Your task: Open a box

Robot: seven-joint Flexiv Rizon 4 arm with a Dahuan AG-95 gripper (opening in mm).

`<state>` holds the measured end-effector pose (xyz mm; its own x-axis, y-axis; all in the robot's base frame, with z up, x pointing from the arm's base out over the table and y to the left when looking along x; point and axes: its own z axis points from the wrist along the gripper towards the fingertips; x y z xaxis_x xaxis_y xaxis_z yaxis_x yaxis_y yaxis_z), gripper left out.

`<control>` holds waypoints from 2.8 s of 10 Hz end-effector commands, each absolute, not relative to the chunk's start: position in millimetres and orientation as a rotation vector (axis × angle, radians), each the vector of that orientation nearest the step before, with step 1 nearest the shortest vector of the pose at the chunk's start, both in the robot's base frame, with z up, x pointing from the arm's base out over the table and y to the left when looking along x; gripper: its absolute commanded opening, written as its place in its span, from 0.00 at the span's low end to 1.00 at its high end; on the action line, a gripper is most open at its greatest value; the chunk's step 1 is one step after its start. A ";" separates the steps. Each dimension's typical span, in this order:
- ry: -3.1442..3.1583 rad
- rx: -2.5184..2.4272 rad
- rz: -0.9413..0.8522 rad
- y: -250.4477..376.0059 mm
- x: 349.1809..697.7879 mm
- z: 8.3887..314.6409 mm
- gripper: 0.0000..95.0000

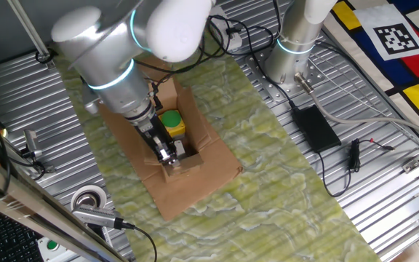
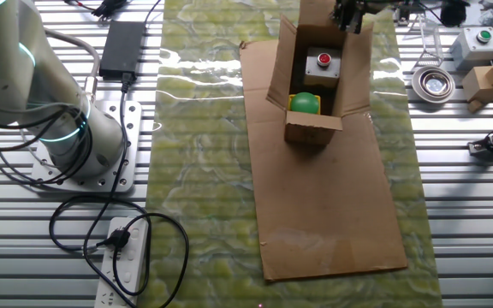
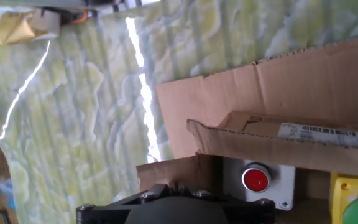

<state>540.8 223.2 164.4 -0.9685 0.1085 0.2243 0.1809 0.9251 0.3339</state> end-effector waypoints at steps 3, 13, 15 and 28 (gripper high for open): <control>-2.913 -0.224 -0.493 225.3 535.2 154.7 0.00; -2.930 -0.157 -0.459 212.2 527.4 149.8 0.00; -2.934 -0.115 -0.415 213.4 524.3 159.4 0.00; -2.883 0.333 -0.038 124.0 468.8 238.4 0.00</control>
<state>468.4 123.4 238.4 -0.9392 -0.2420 0.2435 -0.2375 0.9702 0.0481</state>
